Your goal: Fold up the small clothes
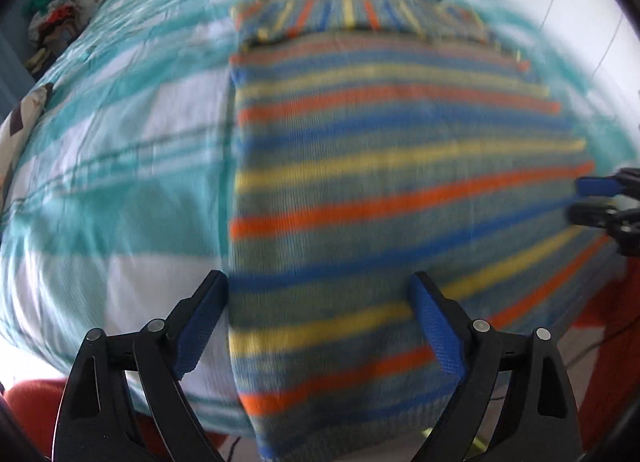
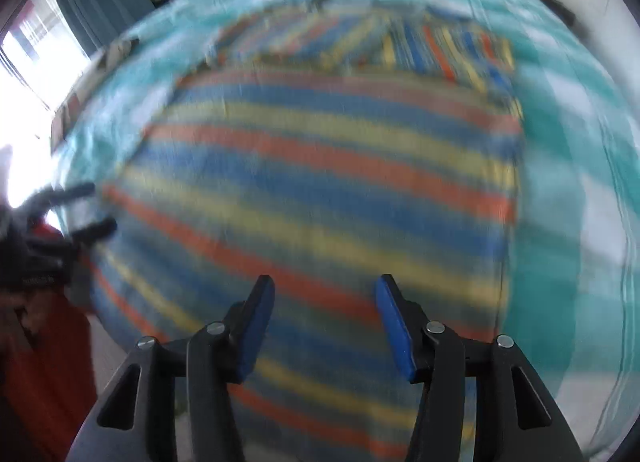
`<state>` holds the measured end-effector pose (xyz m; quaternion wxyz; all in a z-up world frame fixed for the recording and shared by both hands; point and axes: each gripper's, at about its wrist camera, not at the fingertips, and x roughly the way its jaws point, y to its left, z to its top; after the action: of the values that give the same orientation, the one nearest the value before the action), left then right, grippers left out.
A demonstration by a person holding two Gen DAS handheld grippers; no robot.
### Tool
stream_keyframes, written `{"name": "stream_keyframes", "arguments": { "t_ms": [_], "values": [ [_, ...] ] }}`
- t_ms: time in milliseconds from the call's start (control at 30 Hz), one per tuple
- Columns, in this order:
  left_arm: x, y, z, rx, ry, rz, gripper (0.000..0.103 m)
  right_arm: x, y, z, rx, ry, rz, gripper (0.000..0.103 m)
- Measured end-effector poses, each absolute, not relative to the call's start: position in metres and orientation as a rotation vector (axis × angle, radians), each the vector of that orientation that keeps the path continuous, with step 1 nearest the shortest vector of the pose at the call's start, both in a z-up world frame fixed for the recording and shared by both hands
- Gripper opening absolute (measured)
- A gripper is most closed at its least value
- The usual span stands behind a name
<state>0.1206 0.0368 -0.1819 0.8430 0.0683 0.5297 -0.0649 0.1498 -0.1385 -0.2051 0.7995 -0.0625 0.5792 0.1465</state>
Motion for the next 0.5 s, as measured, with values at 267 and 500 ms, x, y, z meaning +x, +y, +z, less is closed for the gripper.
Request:
{"name": "stream_keyframes", "arguments": {
  "t_ms": [267, 500],
  "values": [
    [0.096, 0.049, -0.155, 0.069, 1.066, -0.088, 0.094, 0.096, -0.17, -0.175, -0.081, 1.114, 0.161, 0.064],
    [0.097, 0.08, -0.157, -0.041, 1.072, 0.014, 0.094, 0.089, -0.168, -0.155, -0.173, 1.007, 0.025, 0.075]
  ]
}}
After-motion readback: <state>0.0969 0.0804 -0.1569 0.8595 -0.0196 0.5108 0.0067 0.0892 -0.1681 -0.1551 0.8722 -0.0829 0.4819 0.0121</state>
